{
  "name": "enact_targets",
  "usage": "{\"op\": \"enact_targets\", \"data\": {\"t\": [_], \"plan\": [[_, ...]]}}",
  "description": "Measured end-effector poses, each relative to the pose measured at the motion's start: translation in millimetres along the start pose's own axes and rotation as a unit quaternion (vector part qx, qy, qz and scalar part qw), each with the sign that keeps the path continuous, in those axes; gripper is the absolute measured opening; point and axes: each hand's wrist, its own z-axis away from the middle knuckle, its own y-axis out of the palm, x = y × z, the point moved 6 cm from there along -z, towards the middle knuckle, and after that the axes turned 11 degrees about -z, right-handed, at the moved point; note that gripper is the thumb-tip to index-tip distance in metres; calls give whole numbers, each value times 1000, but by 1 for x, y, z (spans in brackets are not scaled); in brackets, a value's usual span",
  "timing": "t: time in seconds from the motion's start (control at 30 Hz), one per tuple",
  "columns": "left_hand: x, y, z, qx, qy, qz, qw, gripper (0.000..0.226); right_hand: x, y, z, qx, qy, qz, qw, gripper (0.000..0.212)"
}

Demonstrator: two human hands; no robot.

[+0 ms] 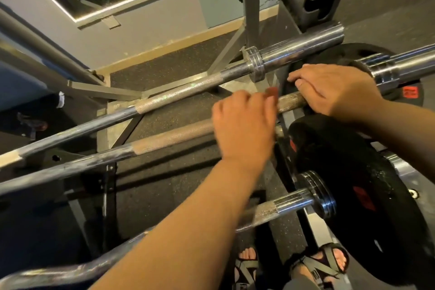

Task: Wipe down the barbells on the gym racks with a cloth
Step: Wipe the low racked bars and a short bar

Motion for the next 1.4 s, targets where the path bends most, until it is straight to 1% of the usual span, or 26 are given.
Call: {"op": "enact_targets", "data": {"t": [0.03, 0.1, 0.2, 0.23, 0.27, 0.37, 0.43, 0.5, 0.53, 0.57, 0.6, 0.63, 0.73, 0.83, 0.9, 1.0, 1.07, 1.13, 1.17, 1.2, 1.23, 1.27, 1.3, 1.4], "plan": [[-18, 4, -3, 7, 17, 3, 1000, 40, 0, 3, 3, -24, -45, 35, 998, 39], [-34, 10, -7, 24, 50, 11, 998, 38, -1, 6, 6, -32, -98, 69, 992, 41], [-17, 4, 2, 29, 116, -17, 993, 37, -4, 14, 5, 41, -117, 92, 988, 45], [-2, 1, 8, 25, 120, -30, 992, 37, -6, 17, 5, 60, -118, 97, 986, 47], [17, -1, 13, 18, 106, -39, 993, 37, -9, 18, 6, 71, -112, 96, 987, 47], [79, -8, 28, 4, 13, -48, 999, 35, -16, 19, 7, 43, -87, 70, 993, 42], [101, -9, 32, 15, -53, -44, 998, 37, -20, 18, 5, 34, -29, 12, 999, 45], [97, -9, 27, 11, -128, -30, 991, 39, -21, 17, 2, 55, 39, -40, 997, 56], [86, -10, 21, 6, -156, -22, 987, 41, -21, 17, 1, 78, 60, -53, 994, 64], [70, -10, 15, 5, -162, -13, 987, 43, -18, 16, -1, 111, 74, -55, 989, 71], [51, -8, 9, 7, -142, -2, 990, 45, -15, 14, -4, 152, 84, -51, 984, 76], [32, -6, 5, 9, -105, 10, 994, 46, -12, 13, -8, 193, 97, -42, 976, 75], [4, 0, 0, 18, -15, 19, 1000, 41, -7, 18, -21, 300, 161, -14, 940, 54], [21, -5, 10, 10, 50, -31, 998, 37, 7, 31, -30, 359, 153, 1, 921, 51], [54, -9, 21, 1, 66, -54, 996, 35, 14, 36, -33, 387, 158, 12, 908, 51], [120, -13, 36, -4, 11, -66, 998, 36, 26, 43, -33, 445, 140, 65, 882, 50], [145, -17, 37, 1, -72, -59, 996, 38, 33, 44, -35, 459, 138, 75, 875, 52], [149, -16, 33, 10, -183, -32, 983, 41, 42, 50, -39, 470, 144, 62, 869, 53], [144, -15, 30, 9, -228, -21, 973, 42, 46, 55, -43, 465, 149, 46, 871, 51], [136, -14, 27, 4, -259, -15, 966, 42, 54, 60, -47, 456, 149, 28, 877, 47], [126, -14, 23, -5, -269, -11, 963, 41, 62, 64, -51, 443, 143, 15, 885, 44], [114, -13, 21, -14, -256, -6, 966, 38, 68, 69, -55, 436, 147, -2, 888, 41], [101, -12, 20, -21, -223, 1, 975, 36, 73, 74, -59, 427, 158, -24, 890, 39], [79, -12, 24, -14, -89, 24, 996, 35, 86, 86, -66, 417, 186, -34, 889, 27]]}}
